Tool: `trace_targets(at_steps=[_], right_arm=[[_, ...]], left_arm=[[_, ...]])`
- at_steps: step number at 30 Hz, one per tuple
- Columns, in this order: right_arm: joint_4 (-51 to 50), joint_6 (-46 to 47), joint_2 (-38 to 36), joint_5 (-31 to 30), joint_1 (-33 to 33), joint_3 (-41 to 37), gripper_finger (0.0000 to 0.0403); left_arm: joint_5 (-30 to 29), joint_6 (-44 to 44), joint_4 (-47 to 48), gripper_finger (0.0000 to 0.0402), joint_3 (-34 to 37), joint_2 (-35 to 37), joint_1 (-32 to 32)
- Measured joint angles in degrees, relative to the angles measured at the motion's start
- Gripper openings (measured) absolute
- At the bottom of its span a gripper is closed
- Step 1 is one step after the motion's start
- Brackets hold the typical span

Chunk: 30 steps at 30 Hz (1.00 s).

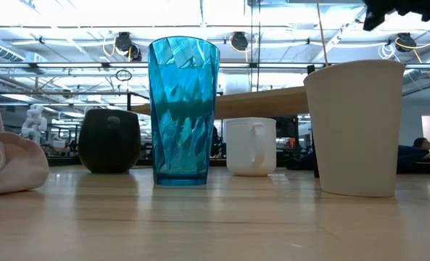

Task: Stack small to large cups/mugs on shelf
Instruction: Put the blue glass on the shelf

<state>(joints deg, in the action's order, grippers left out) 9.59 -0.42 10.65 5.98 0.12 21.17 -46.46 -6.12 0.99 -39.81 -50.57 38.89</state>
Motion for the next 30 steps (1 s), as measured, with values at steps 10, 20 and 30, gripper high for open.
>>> trace_targets(at_steps=[10, 20, 30], right_arm=[[12.0, 2.3, 9.5, 4.6, 0.0, -2.2, 0.0135], [15.8, 1.6, 12.7, 4.6, 0.0, -2.2, 0.0166], [15.9, 1.2, 12.7, 4.5, 0.0, -2.2, 0.0182]], left_arm=[[1.0, -0.1, 0.0, 0.0218, 0.0, 0.0, -1.9], [11.2, 0.5, -2.7, 0.0218, 0.0, 0.0, -6.2], [17.1, 2.8, -9.8, 0.0219, 0.1, -4.2, -13.4]])
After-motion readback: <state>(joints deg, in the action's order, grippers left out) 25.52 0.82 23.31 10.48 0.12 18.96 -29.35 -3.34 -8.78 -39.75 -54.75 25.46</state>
